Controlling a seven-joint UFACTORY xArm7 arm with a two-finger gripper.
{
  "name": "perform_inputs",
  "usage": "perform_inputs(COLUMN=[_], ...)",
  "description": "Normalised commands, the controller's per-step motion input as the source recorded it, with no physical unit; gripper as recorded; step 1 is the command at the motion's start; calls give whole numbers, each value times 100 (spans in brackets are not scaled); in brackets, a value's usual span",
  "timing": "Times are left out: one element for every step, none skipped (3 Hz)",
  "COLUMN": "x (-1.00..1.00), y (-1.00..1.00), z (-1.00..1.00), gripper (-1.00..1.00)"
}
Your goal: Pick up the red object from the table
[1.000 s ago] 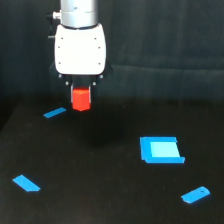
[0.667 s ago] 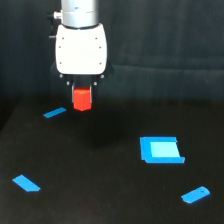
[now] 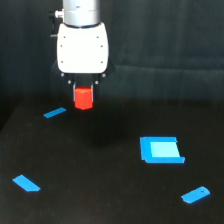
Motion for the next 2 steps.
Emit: perform_inputs(x=[14, 3], y=[-9, -2], z=[2, 0], gripper=[-99, -100])
